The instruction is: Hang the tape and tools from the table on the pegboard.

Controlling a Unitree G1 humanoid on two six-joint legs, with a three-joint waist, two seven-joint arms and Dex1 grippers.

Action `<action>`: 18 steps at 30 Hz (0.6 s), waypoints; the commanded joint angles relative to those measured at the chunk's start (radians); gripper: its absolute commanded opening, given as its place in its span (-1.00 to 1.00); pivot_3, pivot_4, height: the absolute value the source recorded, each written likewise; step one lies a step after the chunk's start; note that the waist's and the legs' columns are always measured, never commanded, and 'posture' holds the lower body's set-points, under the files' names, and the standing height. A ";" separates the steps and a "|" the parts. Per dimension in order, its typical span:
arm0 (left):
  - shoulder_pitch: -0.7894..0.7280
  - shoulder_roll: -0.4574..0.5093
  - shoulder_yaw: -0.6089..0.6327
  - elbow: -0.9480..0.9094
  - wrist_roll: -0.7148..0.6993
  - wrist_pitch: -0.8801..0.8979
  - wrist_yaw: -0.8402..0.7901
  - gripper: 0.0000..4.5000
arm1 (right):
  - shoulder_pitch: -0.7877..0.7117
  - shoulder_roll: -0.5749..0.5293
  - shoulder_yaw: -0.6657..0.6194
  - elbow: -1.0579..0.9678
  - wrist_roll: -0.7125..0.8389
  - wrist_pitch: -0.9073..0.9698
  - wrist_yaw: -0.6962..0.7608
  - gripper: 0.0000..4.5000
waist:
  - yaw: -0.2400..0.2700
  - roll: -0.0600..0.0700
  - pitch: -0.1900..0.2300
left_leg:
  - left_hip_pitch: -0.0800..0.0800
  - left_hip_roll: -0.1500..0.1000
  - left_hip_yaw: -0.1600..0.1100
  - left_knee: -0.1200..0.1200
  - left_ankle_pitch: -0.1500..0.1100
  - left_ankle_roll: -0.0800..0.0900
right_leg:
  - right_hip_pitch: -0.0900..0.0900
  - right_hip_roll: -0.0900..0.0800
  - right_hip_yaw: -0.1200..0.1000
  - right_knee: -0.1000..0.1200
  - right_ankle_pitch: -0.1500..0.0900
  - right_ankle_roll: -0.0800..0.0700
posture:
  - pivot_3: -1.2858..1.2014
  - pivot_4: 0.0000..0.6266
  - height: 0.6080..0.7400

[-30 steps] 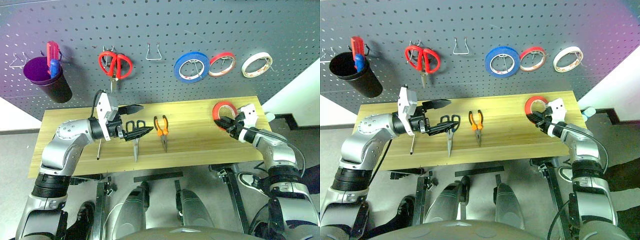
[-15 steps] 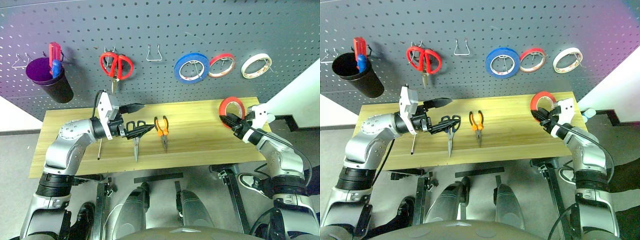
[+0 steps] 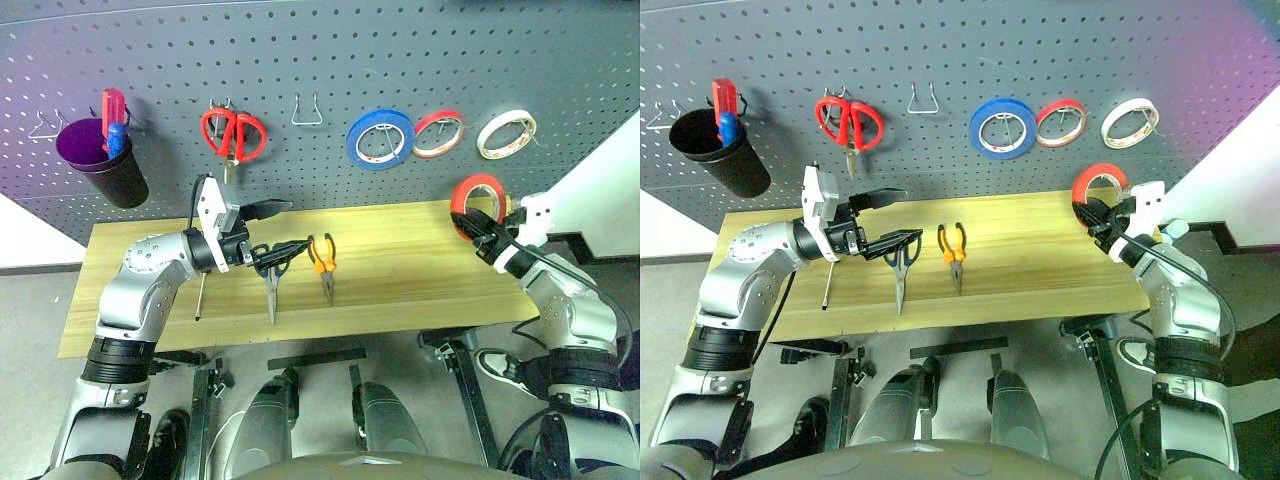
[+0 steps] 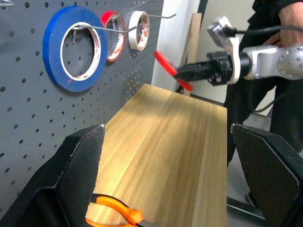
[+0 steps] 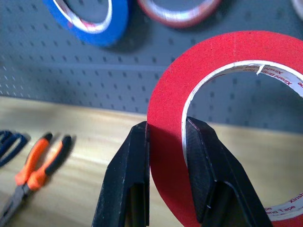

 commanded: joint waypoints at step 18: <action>-0.028 -0.008 0.009 0.003 0.006 -0.027 -0.012 1.00 | -0.043 -0.031 -0.053 -0.135 0.067 0.021 -0.037 -0.69 | -0.013 0.001 -0.009 | 0.000 0.000 0.000 0.004 -0.001 0.001 | 0.000 0.000 0.001 0.005 0.000 0.000 | -0.06 -0.44 1.00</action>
